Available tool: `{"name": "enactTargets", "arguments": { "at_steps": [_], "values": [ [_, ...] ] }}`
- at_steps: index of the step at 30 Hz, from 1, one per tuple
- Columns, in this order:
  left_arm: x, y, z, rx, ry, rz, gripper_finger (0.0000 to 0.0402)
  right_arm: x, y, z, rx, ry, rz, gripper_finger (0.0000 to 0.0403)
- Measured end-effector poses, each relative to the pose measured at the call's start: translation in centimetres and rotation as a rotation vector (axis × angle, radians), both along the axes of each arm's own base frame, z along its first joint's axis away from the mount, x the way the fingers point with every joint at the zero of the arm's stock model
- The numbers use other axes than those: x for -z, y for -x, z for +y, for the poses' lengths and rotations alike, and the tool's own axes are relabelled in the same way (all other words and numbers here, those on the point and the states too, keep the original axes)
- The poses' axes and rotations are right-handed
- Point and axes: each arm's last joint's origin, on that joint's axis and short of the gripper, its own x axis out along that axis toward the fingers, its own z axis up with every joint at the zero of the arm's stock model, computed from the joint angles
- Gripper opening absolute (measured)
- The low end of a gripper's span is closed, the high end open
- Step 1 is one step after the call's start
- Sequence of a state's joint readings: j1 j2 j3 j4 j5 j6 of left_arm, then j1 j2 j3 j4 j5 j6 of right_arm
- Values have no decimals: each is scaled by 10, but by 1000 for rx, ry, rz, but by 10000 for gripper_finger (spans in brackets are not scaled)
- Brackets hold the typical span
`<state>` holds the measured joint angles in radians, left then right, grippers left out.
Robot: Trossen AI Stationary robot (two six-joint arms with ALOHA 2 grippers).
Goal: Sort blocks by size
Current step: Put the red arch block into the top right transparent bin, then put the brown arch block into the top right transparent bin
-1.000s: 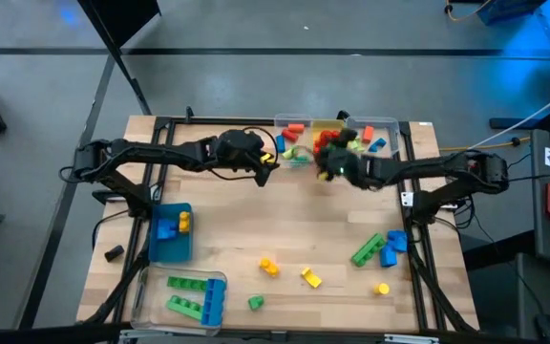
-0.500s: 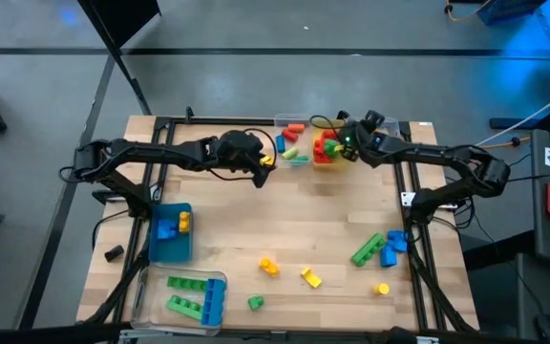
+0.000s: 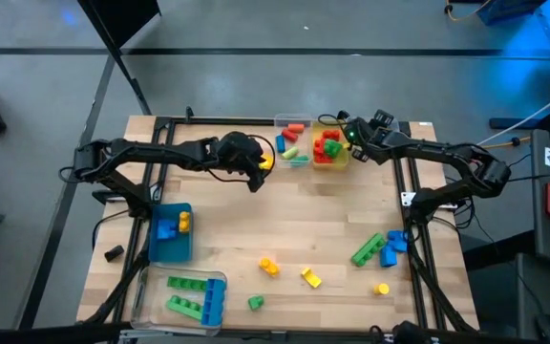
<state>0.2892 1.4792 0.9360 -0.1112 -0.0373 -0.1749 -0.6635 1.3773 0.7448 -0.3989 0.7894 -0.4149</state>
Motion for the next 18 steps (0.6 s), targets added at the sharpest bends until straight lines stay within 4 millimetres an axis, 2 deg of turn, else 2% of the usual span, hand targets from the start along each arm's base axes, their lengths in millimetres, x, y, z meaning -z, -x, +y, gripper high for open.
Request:
{"name": "enactTargets", "arguments": {
  "at_steps": [6, 14, 18],
  "values": [
    [0, 4, 12, -40, 1, 4, 186, 1, -2, 1, -40, -52, -40, 207],
    [1, 10, 27, -22, -66, 37, 186, 3, -3, 3, -60, -95, -73, 208],
    [1, 13, 33, -74, -24, 26, 186, 2, 1, 3, -30, -72, -27, 208]
  ]
}}
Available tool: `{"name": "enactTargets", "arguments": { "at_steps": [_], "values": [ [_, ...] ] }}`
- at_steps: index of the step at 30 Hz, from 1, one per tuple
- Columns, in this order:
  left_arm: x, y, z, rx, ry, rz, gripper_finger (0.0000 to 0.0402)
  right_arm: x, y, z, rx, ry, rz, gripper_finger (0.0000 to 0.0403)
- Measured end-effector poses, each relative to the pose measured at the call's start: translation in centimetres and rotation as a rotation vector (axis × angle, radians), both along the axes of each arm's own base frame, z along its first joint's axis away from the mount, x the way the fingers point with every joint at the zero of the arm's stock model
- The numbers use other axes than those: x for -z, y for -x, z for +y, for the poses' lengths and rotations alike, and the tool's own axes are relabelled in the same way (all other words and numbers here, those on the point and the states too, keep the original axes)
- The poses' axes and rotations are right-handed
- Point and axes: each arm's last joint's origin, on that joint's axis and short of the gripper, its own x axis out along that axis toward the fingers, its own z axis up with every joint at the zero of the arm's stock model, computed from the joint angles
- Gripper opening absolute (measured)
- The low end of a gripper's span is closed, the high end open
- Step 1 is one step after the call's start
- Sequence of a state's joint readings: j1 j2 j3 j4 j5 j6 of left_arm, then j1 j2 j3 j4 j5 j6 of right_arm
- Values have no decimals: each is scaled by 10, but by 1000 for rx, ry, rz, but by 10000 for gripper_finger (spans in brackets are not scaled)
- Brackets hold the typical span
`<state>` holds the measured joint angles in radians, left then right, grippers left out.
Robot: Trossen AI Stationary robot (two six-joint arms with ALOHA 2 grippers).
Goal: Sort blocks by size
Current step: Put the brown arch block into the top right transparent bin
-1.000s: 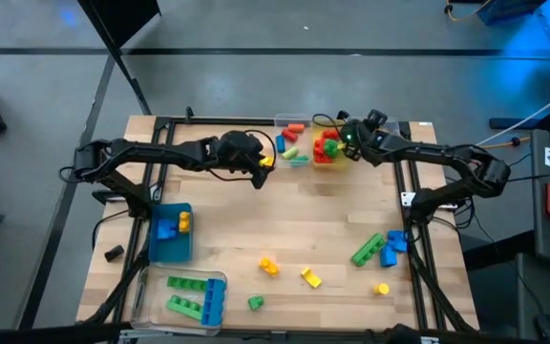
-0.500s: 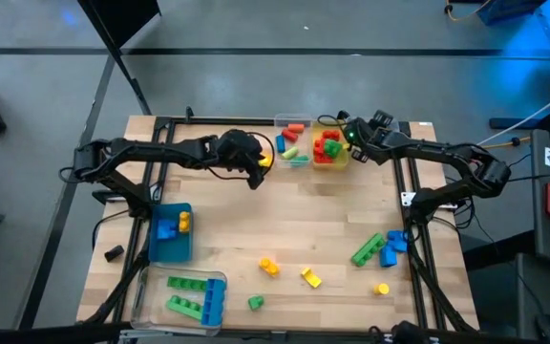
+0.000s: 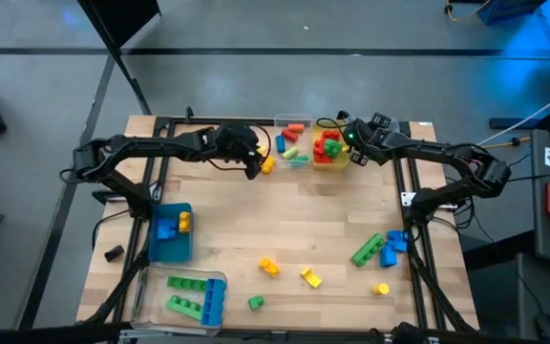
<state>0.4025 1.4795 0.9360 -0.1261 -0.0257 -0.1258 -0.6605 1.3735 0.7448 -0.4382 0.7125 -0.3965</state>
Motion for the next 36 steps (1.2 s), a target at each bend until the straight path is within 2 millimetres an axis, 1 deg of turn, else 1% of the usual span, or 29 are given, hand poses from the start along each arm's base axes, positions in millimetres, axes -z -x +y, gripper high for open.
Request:
{"name": "enactTargets", "arguments": {
  "at_steps": [3, 5, 9, 12, 16, 19, 22, 26, 32, 36],
  "values": [
    [1, 3, 4, -51, 44, -8, 186, -3, 3, 1, 16, 19, 21, 208],
    [3, 8, 9, -103, 87, 25, 186, -6, 5, 3, 19, 23, 21, 208],
    [9, 27, 27, -255, 121, 156, 186, -15, 9, 6, 20, 45, -9, 208],
    [14, 42, 40, -323, 154, 235, 186, -21, 11, 7, 20, 62, -32, 208],
    [17, 58, 53, -347, 157, 311, 186, -27, 13, 10, 0, 55, -79, 208],
    [19, 66, 60, -309, 142, 360, 186, -31, 13, 13, -44, 16, -142, 209],
    [24, 69, 62, -216, 142, 412, 186, -34, 13, 15, -82, -17, -193, 209],
    [37, 68, 63, -141, 157, 485, 186, -36, 13, 16, -104, -37, -220, 209],
    [62, 63, 67, -123, 206, 576, 186, -36, 13, 16, -114, -50, -229, 209],
    [65, 63, 71, -168, 153, 622, 186, -35, 13, 17, -125, -63, -239, 209]
  ]
}}
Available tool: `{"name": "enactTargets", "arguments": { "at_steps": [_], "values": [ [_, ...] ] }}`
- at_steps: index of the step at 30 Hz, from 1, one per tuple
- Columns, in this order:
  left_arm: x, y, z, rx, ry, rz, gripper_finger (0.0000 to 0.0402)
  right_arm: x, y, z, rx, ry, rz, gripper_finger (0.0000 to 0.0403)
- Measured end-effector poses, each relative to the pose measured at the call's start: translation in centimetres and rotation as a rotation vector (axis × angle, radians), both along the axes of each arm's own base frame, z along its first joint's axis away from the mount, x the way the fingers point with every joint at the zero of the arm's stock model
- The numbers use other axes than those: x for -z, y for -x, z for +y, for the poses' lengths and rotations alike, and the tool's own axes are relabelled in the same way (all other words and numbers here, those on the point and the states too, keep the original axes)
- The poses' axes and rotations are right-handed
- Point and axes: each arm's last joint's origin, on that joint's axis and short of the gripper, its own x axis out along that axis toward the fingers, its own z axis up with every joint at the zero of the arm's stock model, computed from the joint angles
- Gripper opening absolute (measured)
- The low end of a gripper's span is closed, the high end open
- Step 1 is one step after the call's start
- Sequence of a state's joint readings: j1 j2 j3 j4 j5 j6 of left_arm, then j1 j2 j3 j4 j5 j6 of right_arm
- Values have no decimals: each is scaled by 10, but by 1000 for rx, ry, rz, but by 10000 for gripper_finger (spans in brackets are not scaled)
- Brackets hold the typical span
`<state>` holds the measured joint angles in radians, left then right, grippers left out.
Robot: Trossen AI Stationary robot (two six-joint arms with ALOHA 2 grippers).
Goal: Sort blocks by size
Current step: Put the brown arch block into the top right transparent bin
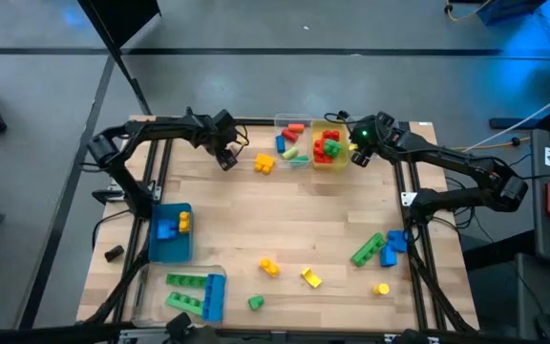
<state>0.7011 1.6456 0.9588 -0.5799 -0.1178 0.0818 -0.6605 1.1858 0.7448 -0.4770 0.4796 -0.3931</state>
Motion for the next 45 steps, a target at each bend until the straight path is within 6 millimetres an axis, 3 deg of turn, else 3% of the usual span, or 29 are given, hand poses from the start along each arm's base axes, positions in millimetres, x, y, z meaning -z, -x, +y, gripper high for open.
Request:
{"name": "enactTargets", "arguments": {
  "at_steps": [13, 22, 32, 45],
  "values": [
    [-6, 0, 3, -42, 10, 4, 186, 0, 0, 0, -2, 0, -3, 209],
    [-39, -9, 11, -401, 64, -104, 186, 0, 0, 0, -2, 0, -3, 209],
    [-27, 0, 5, -702, 143, -94, 186, 0, 0, 0, -2, 0, -3, 209],
    [-3, 0, 23, -943, 168, -133, 186, 0, 0, 0, -2, 0, -3, 209]
  ]
}}
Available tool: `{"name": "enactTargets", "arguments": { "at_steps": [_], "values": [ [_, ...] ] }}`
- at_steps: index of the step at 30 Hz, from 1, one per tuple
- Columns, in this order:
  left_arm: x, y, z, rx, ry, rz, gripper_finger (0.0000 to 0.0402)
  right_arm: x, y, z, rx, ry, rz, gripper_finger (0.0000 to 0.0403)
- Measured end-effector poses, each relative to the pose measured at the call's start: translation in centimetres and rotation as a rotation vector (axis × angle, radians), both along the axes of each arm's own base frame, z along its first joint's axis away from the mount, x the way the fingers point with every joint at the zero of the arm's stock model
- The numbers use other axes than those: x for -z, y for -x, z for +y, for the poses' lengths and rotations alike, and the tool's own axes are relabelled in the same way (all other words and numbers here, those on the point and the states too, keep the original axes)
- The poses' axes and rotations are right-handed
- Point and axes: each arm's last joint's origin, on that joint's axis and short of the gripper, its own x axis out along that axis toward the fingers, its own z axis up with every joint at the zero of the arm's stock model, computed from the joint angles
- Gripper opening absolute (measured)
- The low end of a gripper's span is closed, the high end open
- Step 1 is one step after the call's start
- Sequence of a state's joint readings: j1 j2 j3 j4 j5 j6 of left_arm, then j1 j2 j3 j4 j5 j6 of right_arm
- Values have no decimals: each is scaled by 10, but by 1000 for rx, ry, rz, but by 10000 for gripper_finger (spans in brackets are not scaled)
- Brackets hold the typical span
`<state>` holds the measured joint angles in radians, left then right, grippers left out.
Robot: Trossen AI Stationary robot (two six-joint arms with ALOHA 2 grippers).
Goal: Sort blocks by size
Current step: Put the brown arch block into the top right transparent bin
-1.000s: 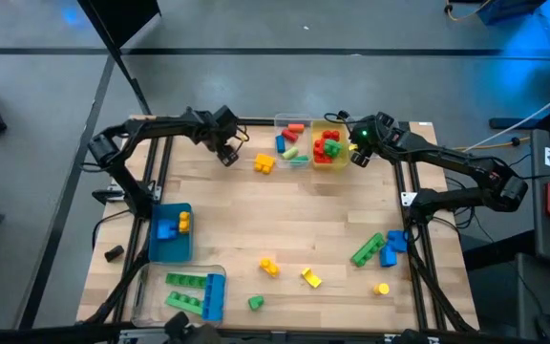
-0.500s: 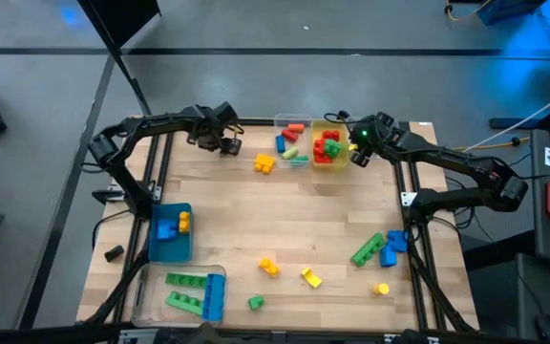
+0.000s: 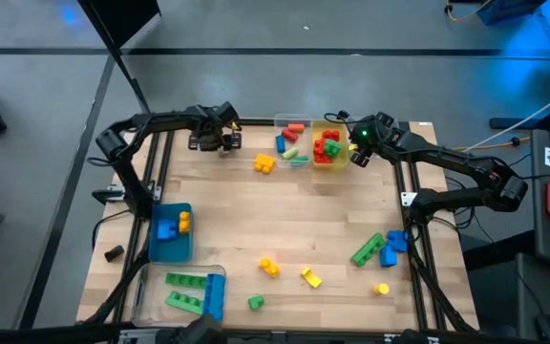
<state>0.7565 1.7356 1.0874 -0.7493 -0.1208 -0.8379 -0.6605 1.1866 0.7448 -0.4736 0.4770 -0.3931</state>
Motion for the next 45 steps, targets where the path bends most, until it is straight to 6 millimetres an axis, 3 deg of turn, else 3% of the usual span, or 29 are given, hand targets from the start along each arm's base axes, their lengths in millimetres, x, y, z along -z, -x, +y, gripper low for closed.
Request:
{"name": "enactTargets", "arguments": {
  "at_steps": [7, 19, 29, 37, 45],
  "values": [
    [7, -3, 5, -42, -1, -19, 177, 0, 0, 0, 0, 0, 0, 209],
    [7, -2, 4, -42, 3, -19, 63, 0, 0, 0, 0, -1, 1, 209],
    [15, -5, 6, 44, 36, -8, 20, 1, 1, 0, 0, -6, 8, 209],
    [2, -6, 5, 119, 34, -41, 19, 1, 1, 1, 0, -11, 14, 209],
    [-32, -12, 8, 178, -27, -159, 16, 1, 1, 1, 0, -11, 13, 209]
  ]
}}
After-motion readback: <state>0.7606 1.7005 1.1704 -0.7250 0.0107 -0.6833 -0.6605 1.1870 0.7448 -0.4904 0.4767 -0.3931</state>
